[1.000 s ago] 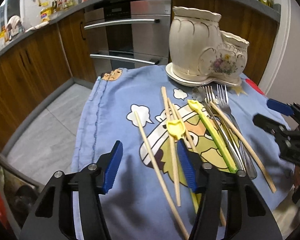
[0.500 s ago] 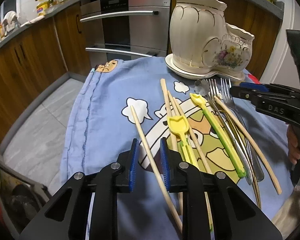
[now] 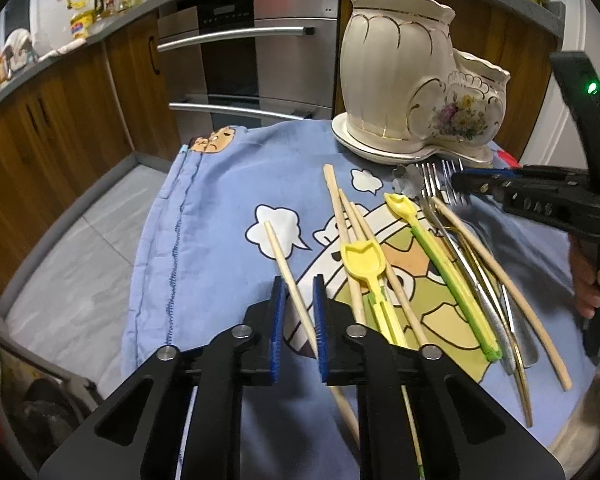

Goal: Organize utensils
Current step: 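Lower the left tool onto a wooden chopstick and close on it, then lift the chopstick with the left tool and carry it over the tall cup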

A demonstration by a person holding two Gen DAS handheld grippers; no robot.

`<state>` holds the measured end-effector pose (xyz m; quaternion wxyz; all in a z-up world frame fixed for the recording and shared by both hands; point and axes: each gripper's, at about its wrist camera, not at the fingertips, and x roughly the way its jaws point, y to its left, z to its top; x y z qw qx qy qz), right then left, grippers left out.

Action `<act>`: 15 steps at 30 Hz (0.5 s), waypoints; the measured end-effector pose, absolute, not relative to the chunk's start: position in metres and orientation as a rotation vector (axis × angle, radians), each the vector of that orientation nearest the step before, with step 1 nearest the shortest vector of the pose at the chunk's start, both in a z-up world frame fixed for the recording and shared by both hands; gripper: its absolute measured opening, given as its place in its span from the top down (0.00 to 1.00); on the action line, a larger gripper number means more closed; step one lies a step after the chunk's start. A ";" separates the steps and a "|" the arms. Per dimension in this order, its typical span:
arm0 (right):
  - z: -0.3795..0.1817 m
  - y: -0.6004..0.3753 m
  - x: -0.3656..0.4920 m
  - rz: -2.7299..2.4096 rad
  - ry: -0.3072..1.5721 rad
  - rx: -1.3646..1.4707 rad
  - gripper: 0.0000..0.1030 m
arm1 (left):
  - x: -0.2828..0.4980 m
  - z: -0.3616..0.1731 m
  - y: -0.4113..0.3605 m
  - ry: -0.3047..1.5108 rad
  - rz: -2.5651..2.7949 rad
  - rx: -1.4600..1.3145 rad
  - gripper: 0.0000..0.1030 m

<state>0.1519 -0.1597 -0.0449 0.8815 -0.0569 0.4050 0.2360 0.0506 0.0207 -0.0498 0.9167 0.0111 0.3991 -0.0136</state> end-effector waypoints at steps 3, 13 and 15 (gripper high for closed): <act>-0.039 -0.166 0.147 0.493 0.800 -0.086 0.97 | 0.051 -0.050 0.023 0.819 -0.026 0.013 0.95; -0.004 -0.191 0.113 0.518 0.616 -0.050 0.99 | 0.045 -0.044 0.029 0.757 -0.042 -0.030 0.95; 0.005 -0.192 0.103 0.510 0.558 -0.060 0.99 | 0.041 -0.039 0.030 0.721 -0.052 -0.038 0.95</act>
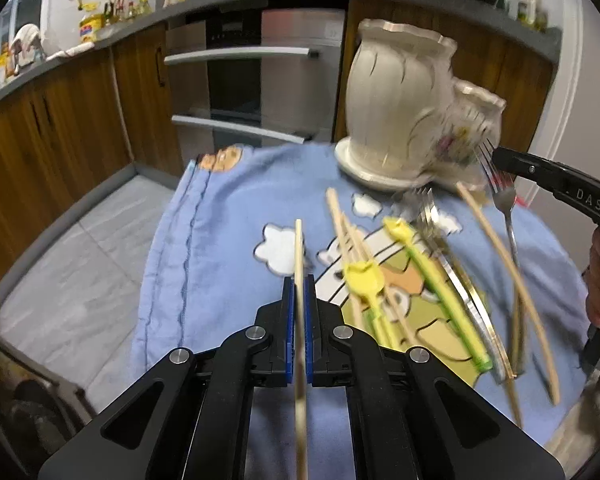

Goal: Organize utensils
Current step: 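Lift the chopstick with the left tool and carry it over the tall cup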

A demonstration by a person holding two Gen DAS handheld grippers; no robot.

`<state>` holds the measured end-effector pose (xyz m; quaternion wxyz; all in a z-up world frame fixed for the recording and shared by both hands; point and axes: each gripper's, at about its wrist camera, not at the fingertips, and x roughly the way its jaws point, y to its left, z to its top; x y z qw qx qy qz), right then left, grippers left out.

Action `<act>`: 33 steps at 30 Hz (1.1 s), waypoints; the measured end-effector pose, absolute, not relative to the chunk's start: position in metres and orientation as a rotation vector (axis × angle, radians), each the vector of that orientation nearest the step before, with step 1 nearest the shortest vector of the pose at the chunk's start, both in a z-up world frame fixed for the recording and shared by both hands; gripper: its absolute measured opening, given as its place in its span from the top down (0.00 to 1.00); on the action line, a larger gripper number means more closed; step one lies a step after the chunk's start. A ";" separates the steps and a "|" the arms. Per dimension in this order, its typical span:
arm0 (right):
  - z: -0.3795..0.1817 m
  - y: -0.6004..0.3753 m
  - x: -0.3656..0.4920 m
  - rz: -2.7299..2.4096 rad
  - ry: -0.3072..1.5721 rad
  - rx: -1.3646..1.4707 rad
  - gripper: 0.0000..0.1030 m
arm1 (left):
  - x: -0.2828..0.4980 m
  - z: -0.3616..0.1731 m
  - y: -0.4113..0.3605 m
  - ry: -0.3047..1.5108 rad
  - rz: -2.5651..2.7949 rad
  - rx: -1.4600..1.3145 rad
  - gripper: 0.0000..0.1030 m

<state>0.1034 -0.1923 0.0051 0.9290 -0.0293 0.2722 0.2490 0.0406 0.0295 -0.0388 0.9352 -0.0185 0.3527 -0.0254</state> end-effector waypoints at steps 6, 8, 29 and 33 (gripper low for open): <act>0.032 -0.189 0.071 0.474 0.350 -0.133 0.99 | 0.027 -0.022 0.027 0.591 -0.080 -0.049 0.95; 0.038 -0.190 0.061 0.461 0.283 -0.159 0.99 | 0.023 -0.017 0.028 0.553 -0.074 -0.051 0.95; 0.112 -0.201 0.057 0.337 -0.020 -0.163 0.99 | 0.046 0.078 0.023 0.237 -0.199 -0.185 0.95; 0.127 -0.207 0.070 0.313 -0.051 -0.119 0.99 | 0.074 0.106 0.013 0.175 -0.248 -0.206 0.95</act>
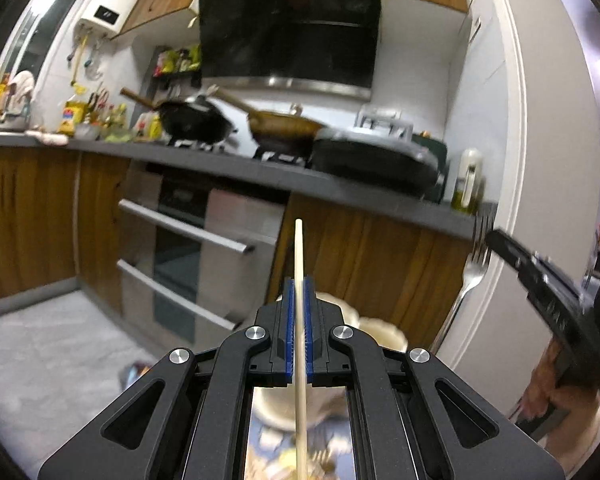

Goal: Organize utensils
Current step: 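Lift the chopstick with the left tool and carry it over the tall cup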

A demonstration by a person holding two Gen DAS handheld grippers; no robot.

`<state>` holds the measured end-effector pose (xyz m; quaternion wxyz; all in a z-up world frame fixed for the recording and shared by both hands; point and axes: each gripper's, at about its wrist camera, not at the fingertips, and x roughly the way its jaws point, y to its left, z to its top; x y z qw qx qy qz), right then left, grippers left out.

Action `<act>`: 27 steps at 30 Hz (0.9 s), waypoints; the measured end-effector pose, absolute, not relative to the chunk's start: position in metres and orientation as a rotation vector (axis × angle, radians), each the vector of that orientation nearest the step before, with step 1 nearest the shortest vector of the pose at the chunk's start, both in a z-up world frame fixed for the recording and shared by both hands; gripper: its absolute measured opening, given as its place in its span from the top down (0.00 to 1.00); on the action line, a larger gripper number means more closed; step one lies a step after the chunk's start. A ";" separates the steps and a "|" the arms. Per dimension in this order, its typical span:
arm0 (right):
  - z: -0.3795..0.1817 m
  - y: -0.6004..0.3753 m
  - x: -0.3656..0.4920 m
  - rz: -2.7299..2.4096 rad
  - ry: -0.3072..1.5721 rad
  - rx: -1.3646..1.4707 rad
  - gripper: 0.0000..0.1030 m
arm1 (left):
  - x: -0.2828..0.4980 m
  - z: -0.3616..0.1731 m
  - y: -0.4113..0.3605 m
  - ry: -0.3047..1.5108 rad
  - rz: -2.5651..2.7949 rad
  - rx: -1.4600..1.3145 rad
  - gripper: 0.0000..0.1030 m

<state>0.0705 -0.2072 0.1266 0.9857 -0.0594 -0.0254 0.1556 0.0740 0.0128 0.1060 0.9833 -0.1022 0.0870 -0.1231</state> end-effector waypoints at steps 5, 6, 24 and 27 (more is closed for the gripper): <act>0.132 -0.226 0.091 0.273 -0.063 -0.053 0.99 | 0.119 0.129 -0.005 0.149 -0.323 -0.201 0.95; 0.133 -0.229 0.094 0.262 -0.063 -0.044 0.99 | 0.128 0.133 -0.009 0.144 -0.326 -0.194 0.95; 0.107 -0.243 0.155 0.207 0.016 0.012 0.99 | 0.228 0.132 -0.032 0.152 -0.283 -0.151 0.95; 0.104 -0.237 0.157 0.209 0.026 -0.015 0.99 | 0.228 0.133 -0.033 0.152 -0.282 -0.146 0.95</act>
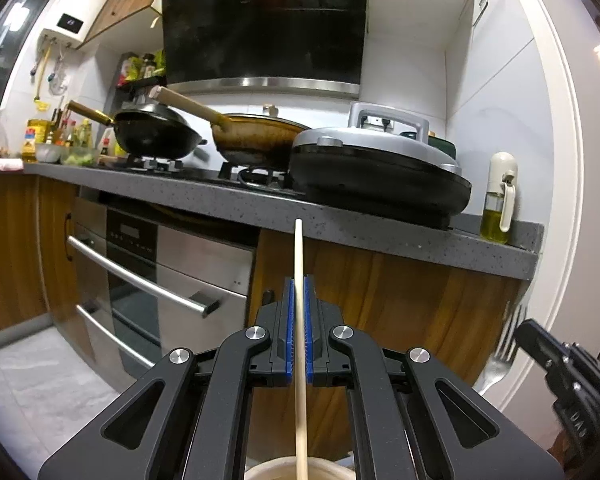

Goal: Organize utensils
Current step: 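Lift the chopstick with the left tool and carry it over the tall cup, then lower the chopstick into the tall cup and open the left tool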

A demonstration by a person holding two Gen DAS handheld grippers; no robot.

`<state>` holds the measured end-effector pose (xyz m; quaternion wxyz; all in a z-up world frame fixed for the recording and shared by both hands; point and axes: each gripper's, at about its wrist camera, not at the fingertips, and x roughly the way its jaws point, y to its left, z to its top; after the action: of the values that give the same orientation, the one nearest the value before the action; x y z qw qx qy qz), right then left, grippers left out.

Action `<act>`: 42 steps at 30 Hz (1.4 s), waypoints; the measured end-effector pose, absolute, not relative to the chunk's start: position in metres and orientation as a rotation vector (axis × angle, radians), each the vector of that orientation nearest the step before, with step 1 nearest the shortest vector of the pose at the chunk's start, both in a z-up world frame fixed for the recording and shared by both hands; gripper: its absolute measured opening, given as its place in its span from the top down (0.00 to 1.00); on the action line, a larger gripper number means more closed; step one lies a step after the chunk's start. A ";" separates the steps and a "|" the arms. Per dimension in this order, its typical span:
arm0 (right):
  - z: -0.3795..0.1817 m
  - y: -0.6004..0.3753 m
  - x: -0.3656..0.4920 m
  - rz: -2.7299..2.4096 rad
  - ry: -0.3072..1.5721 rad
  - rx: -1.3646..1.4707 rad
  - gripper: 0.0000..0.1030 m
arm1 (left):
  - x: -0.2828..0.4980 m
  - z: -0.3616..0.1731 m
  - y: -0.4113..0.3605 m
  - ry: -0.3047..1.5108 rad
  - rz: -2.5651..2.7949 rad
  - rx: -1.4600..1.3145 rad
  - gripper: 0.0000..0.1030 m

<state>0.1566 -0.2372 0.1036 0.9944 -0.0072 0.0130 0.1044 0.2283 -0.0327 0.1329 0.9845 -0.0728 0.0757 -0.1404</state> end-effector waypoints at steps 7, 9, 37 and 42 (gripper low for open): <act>0.098 -0.233 0.156 0.208 0.036 -0.038 0.99 | 0.224 0.124 -0.030 0.174 -0.278 -0.146 0.95; 0.096 -0.232 0.158 0.217 0.044 -0.045 0.99 | 0.220 0.120 -0.027 0.175 -0.274 -0.142 0.95; 0.064 -0.208 0.189 0.282 0.208 -0.130 0.98 | 0.174 0.088 -0.013 0.268 -0.174 -0.076 0.46; 0.061 -0.212 0.192 0.273 0.220 -0.103 0.98 | 0.163 0.081 -0.006 0.273 -0.178 -0.079 0.33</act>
<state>0.1924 -0.2117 0.0612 0.9834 -0.0513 0.1093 0.1355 0.1635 -0.0057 0.0807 0.9860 -0.0391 0.1360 -0.0884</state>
